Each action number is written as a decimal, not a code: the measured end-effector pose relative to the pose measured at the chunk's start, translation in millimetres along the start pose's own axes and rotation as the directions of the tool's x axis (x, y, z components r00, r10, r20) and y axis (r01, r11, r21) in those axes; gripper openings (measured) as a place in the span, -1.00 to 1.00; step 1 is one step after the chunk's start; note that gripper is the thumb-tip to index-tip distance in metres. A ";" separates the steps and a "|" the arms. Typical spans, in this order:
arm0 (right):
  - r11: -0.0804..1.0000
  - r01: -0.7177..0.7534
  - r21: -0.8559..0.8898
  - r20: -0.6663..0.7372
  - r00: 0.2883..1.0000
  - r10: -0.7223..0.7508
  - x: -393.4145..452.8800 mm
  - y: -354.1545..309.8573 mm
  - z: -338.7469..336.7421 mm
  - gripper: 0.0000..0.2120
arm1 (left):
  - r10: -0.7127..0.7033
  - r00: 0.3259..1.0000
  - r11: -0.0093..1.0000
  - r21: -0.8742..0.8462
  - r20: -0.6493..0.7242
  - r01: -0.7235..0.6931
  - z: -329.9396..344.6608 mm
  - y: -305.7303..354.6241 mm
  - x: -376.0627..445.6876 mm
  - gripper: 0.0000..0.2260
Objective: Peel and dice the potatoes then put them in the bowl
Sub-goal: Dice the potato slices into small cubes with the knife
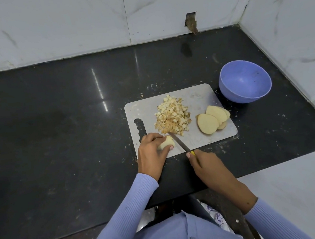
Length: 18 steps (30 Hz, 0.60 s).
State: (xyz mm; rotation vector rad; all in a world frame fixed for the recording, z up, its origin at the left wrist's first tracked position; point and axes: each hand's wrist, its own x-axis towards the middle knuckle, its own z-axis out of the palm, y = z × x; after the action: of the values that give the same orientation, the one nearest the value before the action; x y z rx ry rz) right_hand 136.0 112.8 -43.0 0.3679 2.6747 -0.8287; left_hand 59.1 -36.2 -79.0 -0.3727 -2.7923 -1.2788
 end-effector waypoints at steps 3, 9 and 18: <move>1.000 0.005 -0.031 0.003 1.000 -0.005 1.1 -5.3 0.7 -0.69 | -0.032 0.999 0.999 0.000 -0.010 0.032 1.3 2.8 0.7 -0.74; 0.995 -0.036 -0.091 0.012 0.999 0.037 4.8 -15.1 6.9 -0.71 | -0.060 0.998 0.998 -0.014 0.010 0.060 3.2 5.1 3.7 -0.76; 0.973 -0.067 -0.222 0.015 0.997 0.072 3.0 -27.6 9.5 -0.68 | -0.077 0.997 0.997 0.004 -0.013 0.077 8.0 7.9 -1.6 -0.80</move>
State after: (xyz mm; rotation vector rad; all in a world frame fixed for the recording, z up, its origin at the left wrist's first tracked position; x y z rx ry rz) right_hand 126.2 85.6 -37.7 0.3917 2.6804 -0.5046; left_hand 62.9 -25.5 -78.6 -0.2587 -2.8242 -1.2846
